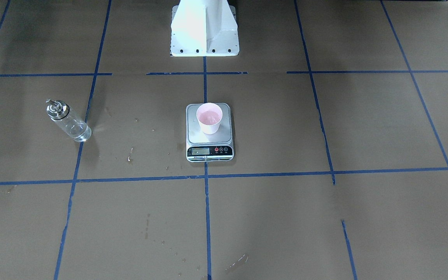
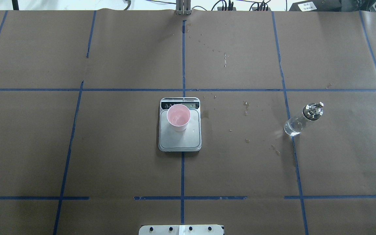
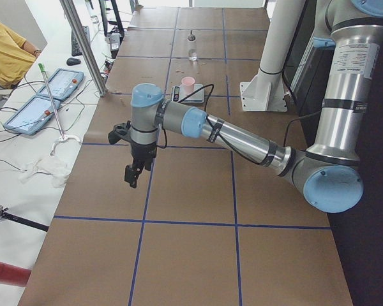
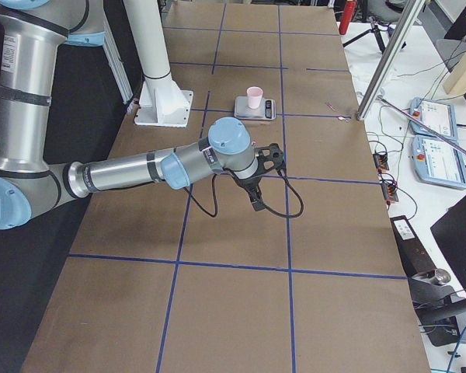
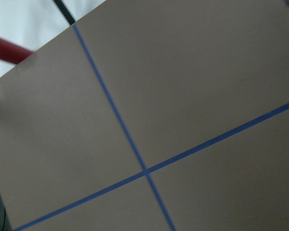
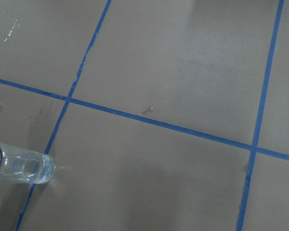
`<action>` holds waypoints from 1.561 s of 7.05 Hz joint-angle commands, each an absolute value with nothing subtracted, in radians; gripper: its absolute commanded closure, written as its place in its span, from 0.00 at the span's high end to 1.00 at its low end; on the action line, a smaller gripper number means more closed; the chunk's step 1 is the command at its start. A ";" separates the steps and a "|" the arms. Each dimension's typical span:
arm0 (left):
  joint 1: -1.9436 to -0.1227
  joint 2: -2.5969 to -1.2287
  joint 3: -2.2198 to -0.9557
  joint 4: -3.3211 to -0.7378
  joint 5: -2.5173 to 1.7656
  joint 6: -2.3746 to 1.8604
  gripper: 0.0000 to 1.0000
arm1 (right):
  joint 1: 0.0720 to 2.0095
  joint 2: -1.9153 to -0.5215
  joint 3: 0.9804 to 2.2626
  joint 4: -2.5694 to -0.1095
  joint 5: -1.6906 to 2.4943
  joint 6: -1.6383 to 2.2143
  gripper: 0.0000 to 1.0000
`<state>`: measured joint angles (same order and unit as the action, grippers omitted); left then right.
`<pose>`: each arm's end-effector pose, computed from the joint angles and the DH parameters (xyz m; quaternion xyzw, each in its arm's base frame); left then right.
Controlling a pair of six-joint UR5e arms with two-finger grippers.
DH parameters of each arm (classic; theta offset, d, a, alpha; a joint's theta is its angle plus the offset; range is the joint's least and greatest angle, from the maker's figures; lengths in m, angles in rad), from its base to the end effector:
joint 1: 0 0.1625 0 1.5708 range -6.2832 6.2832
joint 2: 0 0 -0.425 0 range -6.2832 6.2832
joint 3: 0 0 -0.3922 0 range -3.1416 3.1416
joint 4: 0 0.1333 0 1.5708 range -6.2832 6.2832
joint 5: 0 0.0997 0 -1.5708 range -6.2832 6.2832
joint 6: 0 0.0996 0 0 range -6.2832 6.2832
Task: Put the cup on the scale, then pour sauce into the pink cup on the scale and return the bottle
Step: 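Reach the right gripper to the glass bottle and grasp it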
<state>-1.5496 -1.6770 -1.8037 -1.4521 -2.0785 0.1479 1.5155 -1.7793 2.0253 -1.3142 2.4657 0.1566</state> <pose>-0.0736 -0.5329 0.5178 0.1220 0.2424 0.1088 0.9563 0.0329 -0.4123 0.4894 0.1786 -0.4404 -0.0632 0.8776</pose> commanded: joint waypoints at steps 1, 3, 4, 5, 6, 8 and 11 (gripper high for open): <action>-1.647 -1.599 -1.733 -1.459 -2.246 0.150 1.00 | 1.416 -1.779 2.123 -1.313 2.457 0.330 1.00; -1.649 -1.514 -1.775 -1.477 -2.335 0.147 1.00 | 1.273 -1.787 2.141 -1.165 2.348 0.545 1.00; -1.648 -1.514 -1.778 -1.480 -2.335 0.146 1.00 | 1.167 -1.792 2.149 -1.073 2.260 0.683 1.00; -1.646 -1.516 -1.778 -1.480 -2.335 0.146 1.00 | 1.084 -1.821 2.151 -0.975 2.196 0.786 1.00; -1.646 -1.516 -1.778 -1.480 -2.335 0.146 1.00 | 1.018 -1.862 2.155 -0.878 2.128 0.881 1.00; -1.646 -1.516 -1.779 -1.482 -2.344 0.146 1.00 | 0.860 -1.920 2.157 -0.746 1.963 0.992 1.00; -1.646 -1.517 -1.779 -1.482 -2.358 0.146 1.00 | 0.478 -1.977 2.155 -0.668 1.513 1.128 1.00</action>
